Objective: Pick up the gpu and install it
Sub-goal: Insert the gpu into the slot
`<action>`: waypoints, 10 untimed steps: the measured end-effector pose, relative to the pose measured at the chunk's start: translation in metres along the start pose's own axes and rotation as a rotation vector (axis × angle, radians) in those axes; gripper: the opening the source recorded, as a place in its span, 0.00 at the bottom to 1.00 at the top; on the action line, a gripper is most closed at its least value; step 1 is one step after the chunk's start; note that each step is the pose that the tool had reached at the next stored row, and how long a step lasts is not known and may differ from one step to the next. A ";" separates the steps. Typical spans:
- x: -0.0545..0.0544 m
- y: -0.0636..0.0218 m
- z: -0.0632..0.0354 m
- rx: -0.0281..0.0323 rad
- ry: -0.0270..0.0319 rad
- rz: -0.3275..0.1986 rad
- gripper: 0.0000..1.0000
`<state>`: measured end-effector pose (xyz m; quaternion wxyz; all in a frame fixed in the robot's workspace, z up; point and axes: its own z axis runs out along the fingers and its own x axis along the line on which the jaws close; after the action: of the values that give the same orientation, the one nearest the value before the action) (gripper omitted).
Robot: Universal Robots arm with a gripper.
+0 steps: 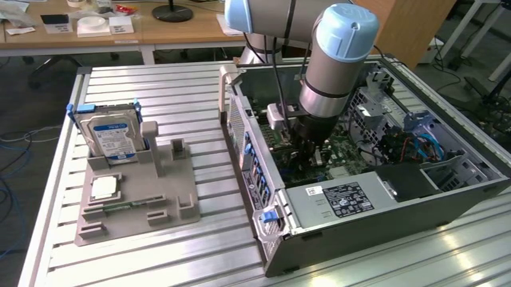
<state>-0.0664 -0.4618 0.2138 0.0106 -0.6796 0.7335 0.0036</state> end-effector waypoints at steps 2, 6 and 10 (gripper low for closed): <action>0.000 0.0000 0.0000 0.0000 0.0000 0.000 0.28; 0.000 -0.0012 -0.0001 -0.0003 0.0003 0.000 0.28; 0.000 -0.0034 0.0000 -0.0001 0.0001 0.000 0.28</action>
<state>-0.0630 -0.4618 0.2138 0.0106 -0.6795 0.7336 0.0036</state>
